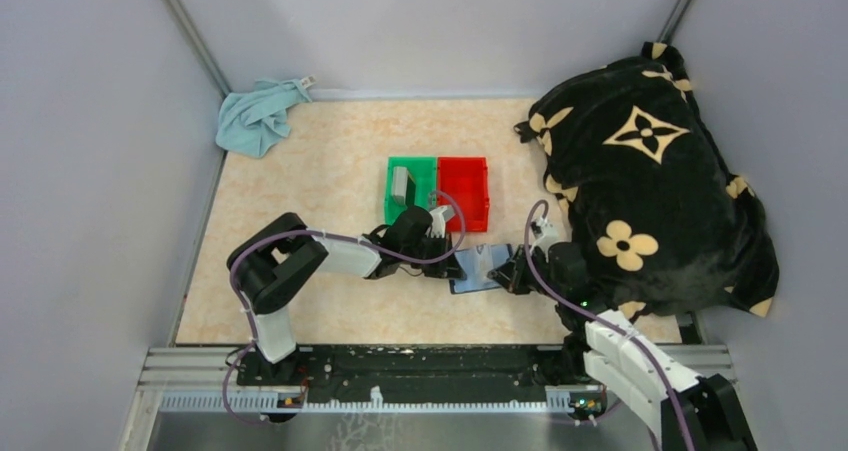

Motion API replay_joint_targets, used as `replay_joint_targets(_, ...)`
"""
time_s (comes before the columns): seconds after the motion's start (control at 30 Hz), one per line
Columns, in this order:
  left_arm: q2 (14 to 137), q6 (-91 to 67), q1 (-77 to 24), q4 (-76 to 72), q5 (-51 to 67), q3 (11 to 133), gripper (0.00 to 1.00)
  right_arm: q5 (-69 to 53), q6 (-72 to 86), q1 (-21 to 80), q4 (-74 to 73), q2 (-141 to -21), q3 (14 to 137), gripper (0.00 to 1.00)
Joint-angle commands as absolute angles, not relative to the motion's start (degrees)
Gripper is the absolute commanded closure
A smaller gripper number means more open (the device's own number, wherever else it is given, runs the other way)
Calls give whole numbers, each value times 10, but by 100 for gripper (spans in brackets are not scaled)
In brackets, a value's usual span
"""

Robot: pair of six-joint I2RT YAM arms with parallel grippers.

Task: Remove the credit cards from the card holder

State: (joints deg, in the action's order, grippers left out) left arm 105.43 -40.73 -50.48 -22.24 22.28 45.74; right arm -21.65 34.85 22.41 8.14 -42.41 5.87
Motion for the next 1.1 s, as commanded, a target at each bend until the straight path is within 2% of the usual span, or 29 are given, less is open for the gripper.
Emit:
replay_joint_targets(0.0, 1058, -399, -508, -194, 205, 452, 100, -201, 318, 201, 38, -392, 104, 100)
replay_joint_targets(0.13, 1045, -394, -509, -196, 191, 444, 100, -197, 320, 183, 5, -362, 114, 100)
replay_joint_targets(0.2, 1035, -391, -508, -200, 185, 438, 96, -201, 324, 179, -2, -353, 117, 100)
replay_joint_targets(0.33, 995, -390, -508, -231, 185, 420, 83, -222, 348, 177, 8, -328, 117, 100)
replay_joint_targets(0.47, 933, -392, -508, -301, 189, 376, 63, -270, 398, 173, 68, -302, 109, 100)
replay_joint_targets(0.57, 889, -391, -509, -338, 198, 352, 56, -313, 460, 172, 146, -296, 100, 100)
replay_joint_targets(0.7, 845, -399, -509, -405, 227, 322, 56, -360, 511, 172, 265, -308, 98, 100)
replay_joint_targets(0.83, 820, -425, -509, -542, 254, 278, 56, -372, 487, 172, 240, -310, 140, 100)
replay_joint_targets(1.07, 818, -452, -509, -636, 280, 262, 57, -382, 489, 172, 232, -311, 168, 100)
